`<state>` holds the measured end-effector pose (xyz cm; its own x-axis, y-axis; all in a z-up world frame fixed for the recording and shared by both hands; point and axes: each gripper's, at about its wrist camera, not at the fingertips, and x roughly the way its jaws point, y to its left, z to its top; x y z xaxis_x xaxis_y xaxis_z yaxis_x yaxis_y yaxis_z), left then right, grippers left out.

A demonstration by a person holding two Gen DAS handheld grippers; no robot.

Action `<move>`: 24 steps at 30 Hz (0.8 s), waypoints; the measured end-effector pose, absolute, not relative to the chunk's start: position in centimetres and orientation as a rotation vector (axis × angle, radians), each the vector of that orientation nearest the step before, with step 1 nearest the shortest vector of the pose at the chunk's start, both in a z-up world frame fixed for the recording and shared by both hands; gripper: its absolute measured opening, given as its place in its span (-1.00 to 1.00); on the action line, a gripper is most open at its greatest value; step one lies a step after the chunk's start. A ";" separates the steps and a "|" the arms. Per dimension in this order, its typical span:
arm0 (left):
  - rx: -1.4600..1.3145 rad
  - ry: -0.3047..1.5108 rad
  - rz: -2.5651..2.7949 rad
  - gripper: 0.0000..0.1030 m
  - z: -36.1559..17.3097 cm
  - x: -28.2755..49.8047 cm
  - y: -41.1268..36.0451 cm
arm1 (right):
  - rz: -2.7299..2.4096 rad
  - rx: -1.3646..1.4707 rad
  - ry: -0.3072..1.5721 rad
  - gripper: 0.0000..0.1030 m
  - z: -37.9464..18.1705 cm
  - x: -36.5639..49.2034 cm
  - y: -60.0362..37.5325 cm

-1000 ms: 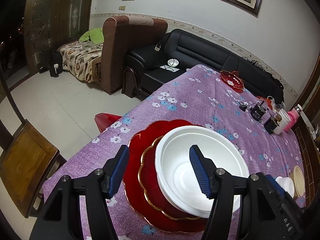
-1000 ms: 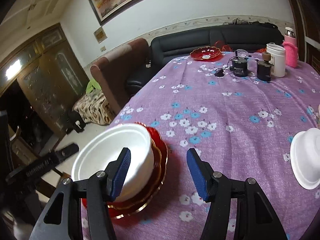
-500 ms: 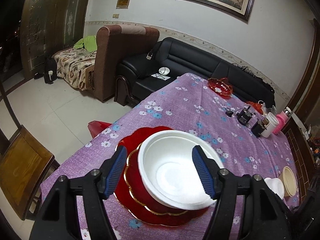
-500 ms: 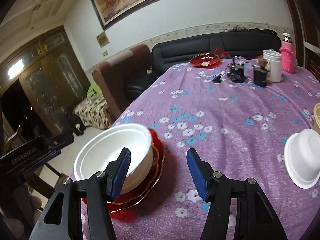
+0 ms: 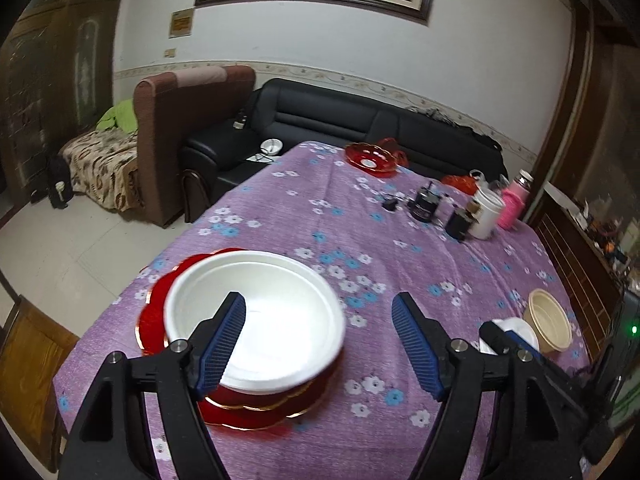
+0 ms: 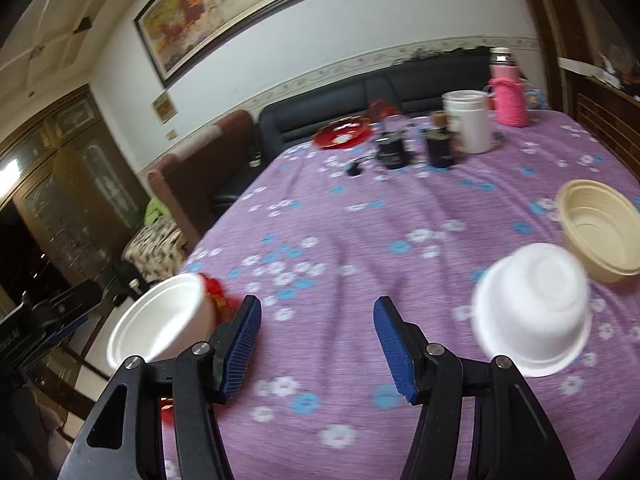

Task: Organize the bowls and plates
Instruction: 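Move both tools toward the beige plastic bowl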

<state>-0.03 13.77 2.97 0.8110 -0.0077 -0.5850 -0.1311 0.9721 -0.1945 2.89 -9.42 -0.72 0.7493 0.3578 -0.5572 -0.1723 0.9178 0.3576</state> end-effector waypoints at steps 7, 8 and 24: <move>-0.179 0.671 -0.007 0.47 2.1 1.2 9.1 | 0.138 0.339 0.657 0.23 -0.7 3.5 -17.3; -0.168 0.679 -0.015 0.47 2.0 1.4 8.4 | 0.117 0.341 0.654 0.23 -0.7 3.6 -18.4; -0.051 0.782 -0.097 0.48 -0.6 3.0 1.4 | -0.293 0.305 0.645 0.23 -1.8 6.2 -31.2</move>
